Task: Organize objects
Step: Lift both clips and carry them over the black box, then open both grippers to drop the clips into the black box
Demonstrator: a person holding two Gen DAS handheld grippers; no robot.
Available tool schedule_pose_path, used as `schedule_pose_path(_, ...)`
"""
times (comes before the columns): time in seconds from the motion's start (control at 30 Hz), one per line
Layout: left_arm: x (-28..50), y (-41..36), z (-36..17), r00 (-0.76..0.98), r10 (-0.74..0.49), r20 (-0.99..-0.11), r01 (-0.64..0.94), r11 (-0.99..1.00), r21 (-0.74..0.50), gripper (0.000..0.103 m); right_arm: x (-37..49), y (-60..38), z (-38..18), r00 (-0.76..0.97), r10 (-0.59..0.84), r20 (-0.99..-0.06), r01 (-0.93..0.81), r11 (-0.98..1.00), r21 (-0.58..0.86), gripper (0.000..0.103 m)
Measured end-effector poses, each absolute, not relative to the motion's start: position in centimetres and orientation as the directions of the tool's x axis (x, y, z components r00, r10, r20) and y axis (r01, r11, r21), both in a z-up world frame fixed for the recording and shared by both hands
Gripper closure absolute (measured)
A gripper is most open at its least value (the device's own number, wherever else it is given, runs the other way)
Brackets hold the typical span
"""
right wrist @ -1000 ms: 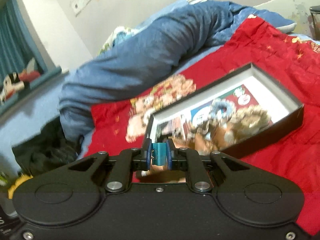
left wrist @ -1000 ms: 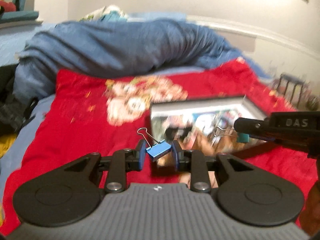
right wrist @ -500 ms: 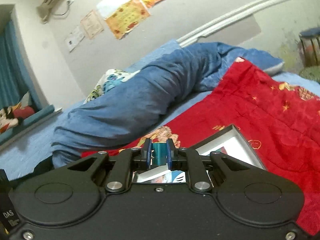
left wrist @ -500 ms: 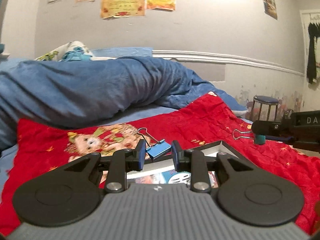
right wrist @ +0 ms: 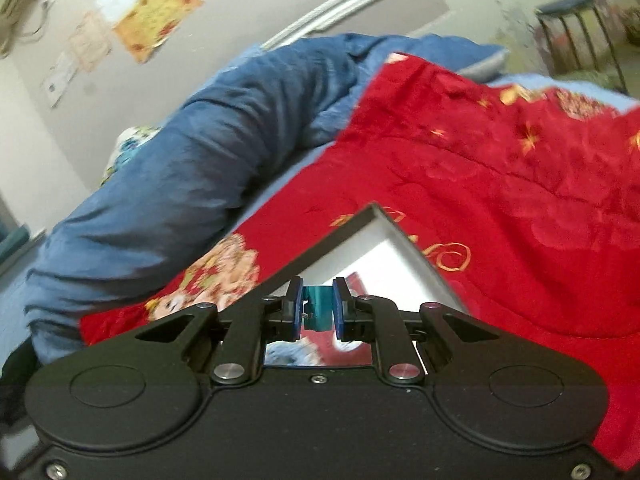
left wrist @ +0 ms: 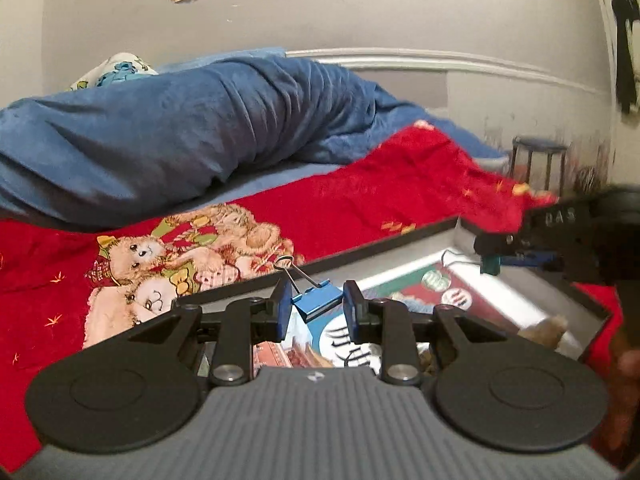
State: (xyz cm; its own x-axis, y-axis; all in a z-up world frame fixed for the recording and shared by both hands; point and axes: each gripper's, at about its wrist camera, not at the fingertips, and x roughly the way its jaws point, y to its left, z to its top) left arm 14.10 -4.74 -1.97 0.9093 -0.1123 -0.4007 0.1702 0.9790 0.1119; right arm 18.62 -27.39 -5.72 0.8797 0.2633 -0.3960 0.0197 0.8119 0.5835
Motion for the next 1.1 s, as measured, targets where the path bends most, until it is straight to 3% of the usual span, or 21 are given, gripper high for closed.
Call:
schedule_pose_path(0.37, 15.4, -6.4, -4.2, 0.885, -0.039, -0.463, 0.156, 0.964, 0.216, 0.071, 18.9, -26.4, -6.7, 0.855, 0.255, -0.452, 0.028, 0.848, 0.53, 0.088)
schedule_pose_path(0.97, 15.5, -6.7, -5.0, 0.86, -0.005, -0.511, 0.146, 0.961, 0.237, 0.07, 18.4, -26.1, -7.1, 0.834, 0.301, -0.463, 0.027, 0.815, 0.578, 0.088)
schedule_pose_path(1.03, 15.5, -6.7, -5.0, 0.862, 0.006, -0.506, 0.141, 0.957, 0.252, 0.068, 18.3, -26.3, -7.1, 0.837, 0.303, -0.456, 0.029, 0.807, 0.59, 0.088)
schedule_pose_path(1.1, 15.4, -6.7, -5.0, 0.865, 0.001, -0.502, 0.142, 0.958, 0.248, 0.059, 18.3, -26.5, -7.0, 0.839, 0.309, -0.449, 0.024, 0.802, 0.597, 0.087)
